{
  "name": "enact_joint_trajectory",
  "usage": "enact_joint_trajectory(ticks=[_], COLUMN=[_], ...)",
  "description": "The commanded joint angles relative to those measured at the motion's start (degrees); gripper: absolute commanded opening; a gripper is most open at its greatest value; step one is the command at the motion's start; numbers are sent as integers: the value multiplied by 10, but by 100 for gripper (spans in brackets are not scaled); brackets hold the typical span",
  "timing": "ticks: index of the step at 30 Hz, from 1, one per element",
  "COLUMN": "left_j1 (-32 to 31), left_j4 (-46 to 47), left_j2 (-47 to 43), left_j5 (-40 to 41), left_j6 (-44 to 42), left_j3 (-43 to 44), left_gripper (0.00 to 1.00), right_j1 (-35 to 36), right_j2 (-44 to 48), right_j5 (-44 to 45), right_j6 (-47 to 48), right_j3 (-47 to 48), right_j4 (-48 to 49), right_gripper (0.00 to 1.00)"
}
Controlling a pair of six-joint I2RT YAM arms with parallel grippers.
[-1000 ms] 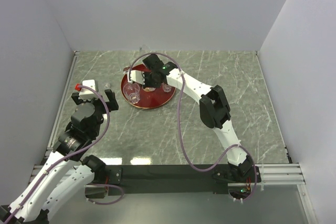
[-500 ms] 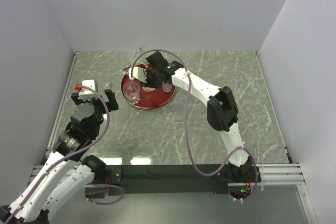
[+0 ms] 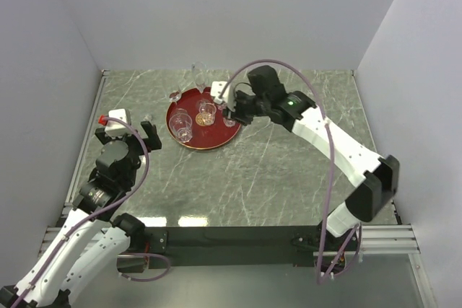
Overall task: Place the glasses into the tray
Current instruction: Grab a glass with a robot arm
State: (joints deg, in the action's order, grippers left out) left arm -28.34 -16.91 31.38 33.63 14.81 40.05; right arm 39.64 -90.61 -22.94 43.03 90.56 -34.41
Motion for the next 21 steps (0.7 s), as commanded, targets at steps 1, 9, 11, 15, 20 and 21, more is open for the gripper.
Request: enact_joint_trajectory(ticks=[1, 9, 11, 15, 20, 21], left_j1=[22, 64, 72, 101, 153, 175], left_j4=[30, 28, 22, 18, 11, 11], left_j2=[8, 68, 82, 100, 114, 117], left_j5=[-28, -75, -96, -133, -196, -207], left_j6=[22, 62, 73, 120, 168, 185], left_j3=[4, 32, 45, 60, 64, 63], left_gripper=[98, 99, 99, 99, 98, 98], right_j1=[-27, -148, -170, -211, -240, -246], right_j2=[70, 202, 235, 281, 326, 331], right_j5=[-25, -94, -110, -145, -180, -185], right_j6=[-29, -65, -77, -106, -144, -142], right_j3=[-49, -180, -221, -278, -352, -359], right_j4=[9, 14, 20, 34, 66, 66], right_gripper=[41, 41, 41, 41, 41, 41])
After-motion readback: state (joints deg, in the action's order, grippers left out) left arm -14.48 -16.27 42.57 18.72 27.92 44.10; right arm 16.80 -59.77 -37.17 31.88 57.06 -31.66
